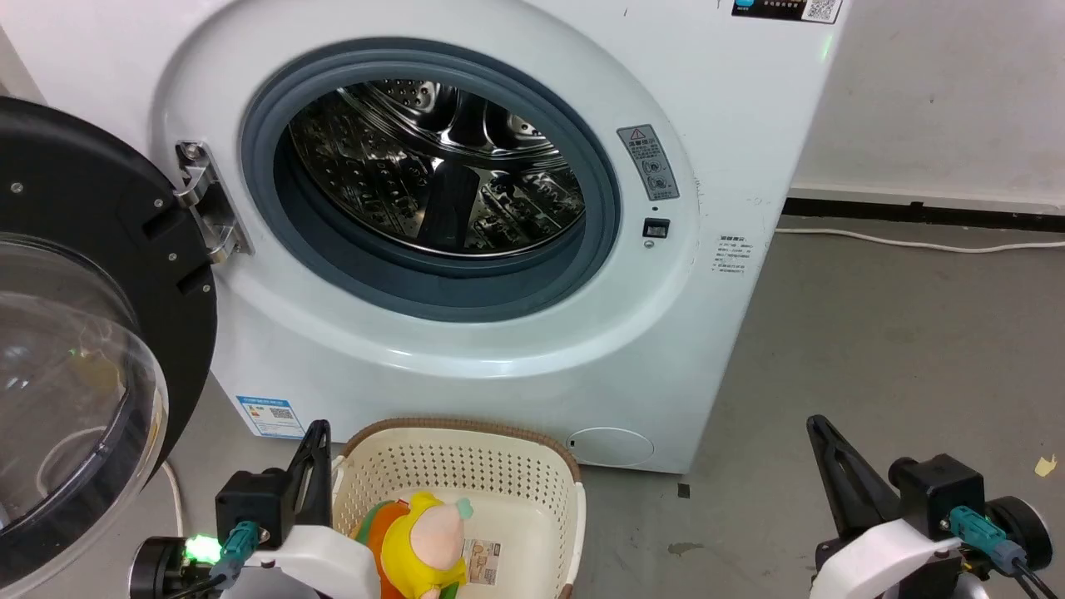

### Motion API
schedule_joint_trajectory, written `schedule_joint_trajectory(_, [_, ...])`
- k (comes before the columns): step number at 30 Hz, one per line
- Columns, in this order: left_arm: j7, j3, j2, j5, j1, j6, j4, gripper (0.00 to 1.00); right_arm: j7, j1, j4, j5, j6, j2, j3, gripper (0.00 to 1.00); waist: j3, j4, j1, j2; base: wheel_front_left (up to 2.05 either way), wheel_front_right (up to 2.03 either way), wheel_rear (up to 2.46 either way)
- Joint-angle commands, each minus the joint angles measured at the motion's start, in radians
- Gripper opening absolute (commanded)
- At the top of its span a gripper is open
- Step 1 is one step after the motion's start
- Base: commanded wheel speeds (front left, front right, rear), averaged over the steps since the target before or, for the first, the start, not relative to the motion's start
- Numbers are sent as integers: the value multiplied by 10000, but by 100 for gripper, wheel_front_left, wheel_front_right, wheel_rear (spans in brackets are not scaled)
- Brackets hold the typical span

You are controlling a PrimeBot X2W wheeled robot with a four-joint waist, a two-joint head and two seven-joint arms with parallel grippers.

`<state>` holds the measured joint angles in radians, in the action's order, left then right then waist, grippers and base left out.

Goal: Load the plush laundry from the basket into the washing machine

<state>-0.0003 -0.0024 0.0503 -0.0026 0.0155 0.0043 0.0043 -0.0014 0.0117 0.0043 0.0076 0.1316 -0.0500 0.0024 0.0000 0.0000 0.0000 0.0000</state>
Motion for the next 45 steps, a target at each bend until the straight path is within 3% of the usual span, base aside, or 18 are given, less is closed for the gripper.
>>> schedule_joint_trajectory(1, [3,24,-1,26,-155,-43,-43,0,14,-117,-43,-76,-9,-2,-24,0,0,0,0,0,0,0,0])
schedule_joint_trajectory(11, [3,24,-1,26,-155,-43,-43,0,14,-117,-43,-76,-9,-2,-24,0,0,0,0,0,0,0,0])
schedule_joint_trajectory(12, [0,0,0,0,0,0,0,100,0,0,0,0,0,0,2,100,0,0,0,0,0,0,0])
schedule_joint_trajectory(28, [-240,-168,0,-26,-48,33,89,100,-239,-28,-12,312,-1,0,0,100,195,-61,0,0,0,0,0])
schedule_joint_trajectory(45, [-595,-403,181,-10,-682,-77,1047,100,-592,-394,-98,760,-2,-1,62,100,1347,-545,0,0,0,0,0])
